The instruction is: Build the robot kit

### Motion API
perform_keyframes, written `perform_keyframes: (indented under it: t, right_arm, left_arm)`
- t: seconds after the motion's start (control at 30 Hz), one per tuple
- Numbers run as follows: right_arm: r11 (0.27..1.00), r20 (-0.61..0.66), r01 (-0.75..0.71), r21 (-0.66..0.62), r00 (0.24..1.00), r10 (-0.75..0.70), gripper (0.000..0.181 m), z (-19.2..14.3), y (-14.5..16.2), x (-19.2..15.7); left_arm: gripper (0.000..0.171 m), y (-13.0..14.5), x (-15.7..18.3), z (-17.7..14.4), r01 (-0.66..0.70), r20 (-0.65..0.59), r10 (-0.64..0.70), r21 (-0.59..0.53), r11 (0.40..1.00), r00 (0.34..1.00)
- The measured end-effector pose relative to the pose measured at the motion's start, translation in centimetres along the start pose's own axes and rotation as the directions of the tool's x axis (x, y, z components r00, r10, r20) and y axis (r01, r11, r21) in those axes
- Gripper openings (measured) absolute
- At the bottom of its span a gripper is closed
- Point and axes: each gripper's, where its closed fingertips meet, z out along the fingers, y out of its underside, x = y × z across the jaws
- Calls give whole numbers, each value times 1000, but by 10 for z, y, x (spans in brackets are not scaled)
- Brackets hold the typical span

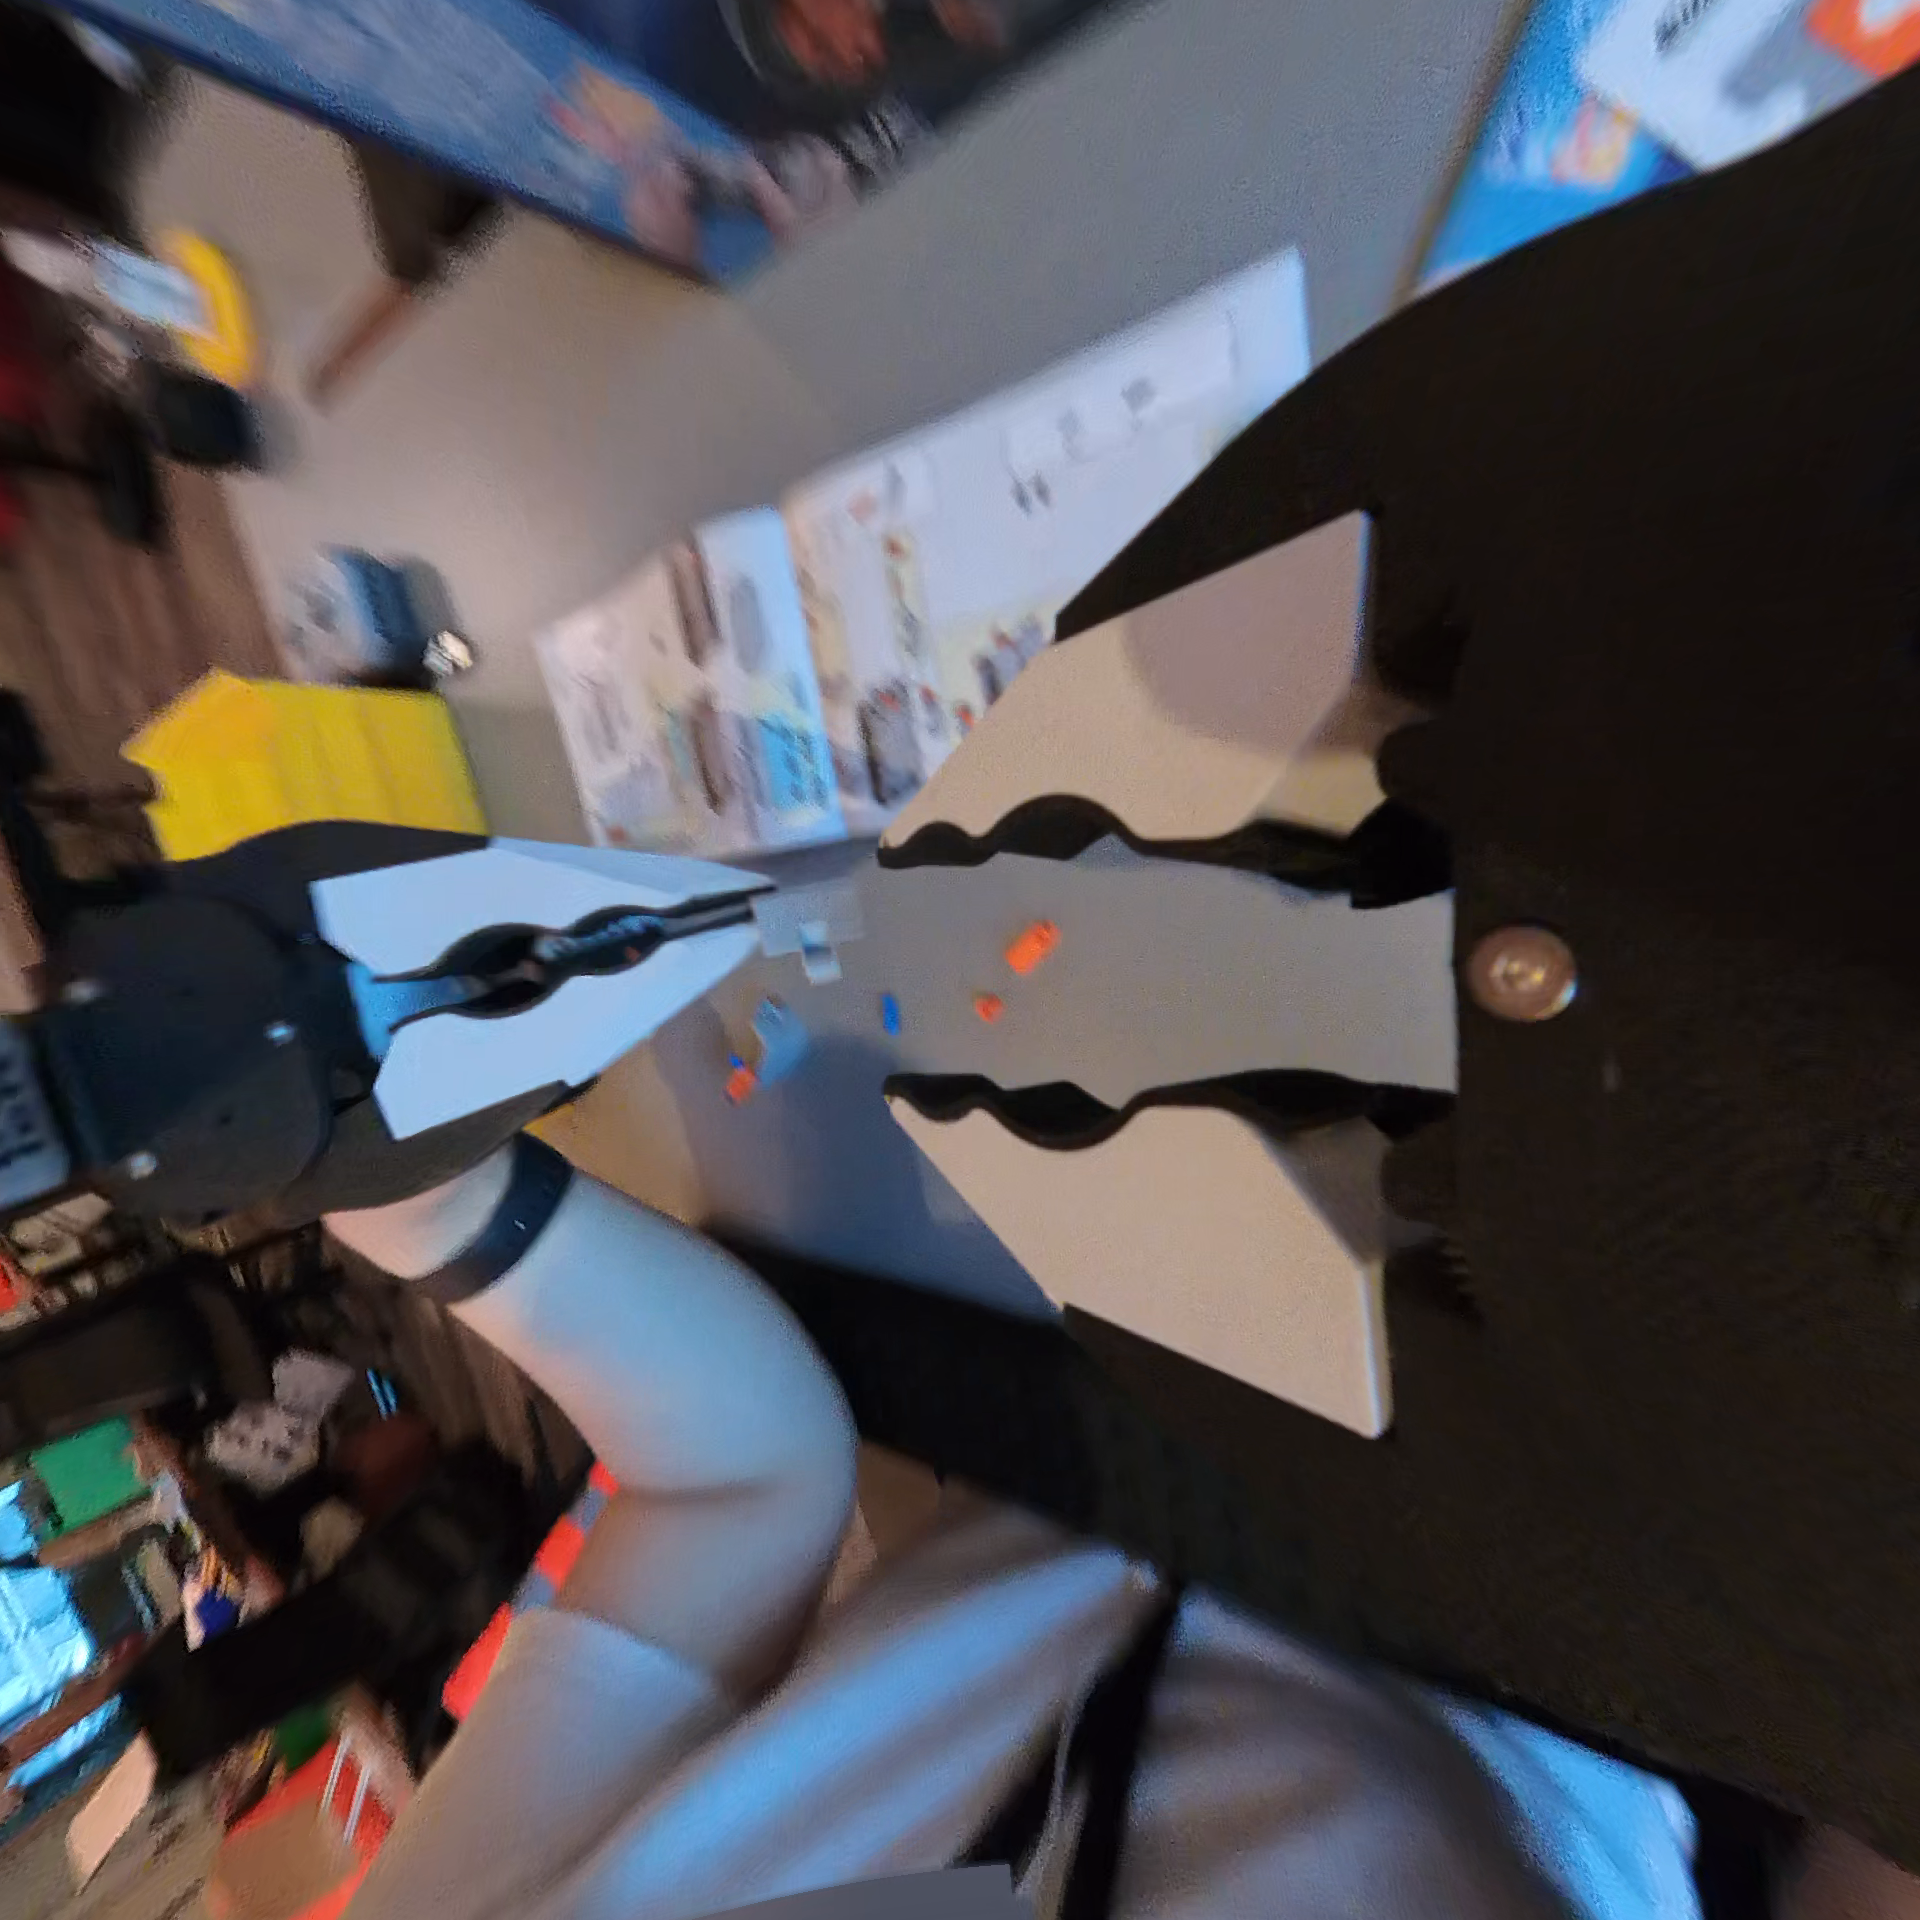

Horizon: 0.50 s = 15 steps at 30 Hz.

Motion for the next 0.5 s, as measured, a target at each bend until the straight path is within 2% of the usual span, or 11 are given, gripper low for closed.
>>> perform_keyframes:
  t: [0.07,0.13,0.2,0.27,0.37,0.4,0.43,0.5]
  right_arm:
    - [997,16,-73,-31,997,74,38,-1,13,5]
    - [993,22,-120,-5,993,120,38,3,16,14]
    - [967,109,-256,3,961,254,36,12,18,12]
    - [898,216,-441,3,877,430,38,20,19,13]
    - [732,381,-679,47,690,616,38,22,10,22]
    - [701,396,-712,42,656,642,37,22,10,24]
    - [704,390,-710,19,653,649,38,23,14,22]
    - [742,336,-669,-51,688,643,44,27,26,14]
  left_arm:
    - [0,11,11,7,-148,4,149,-86,985,989]
    - [1,11,17,13,-290,31,295,-114,950,955]
    - [1,6,19,17,-386,68,397,-137,912,915]
    - [1,1,22,19,-436,84,451,-154,887,888]
    - [1,-9,18,17,-503,167,537,-207,839,827]
    - [1,-10,23,18,-529,158,564,-218,820,810]
    - [1,-11,26,19,-550,152,587,-227,804,795]
    - [1,-12,29,22,-580,147,627,-267,770,765]
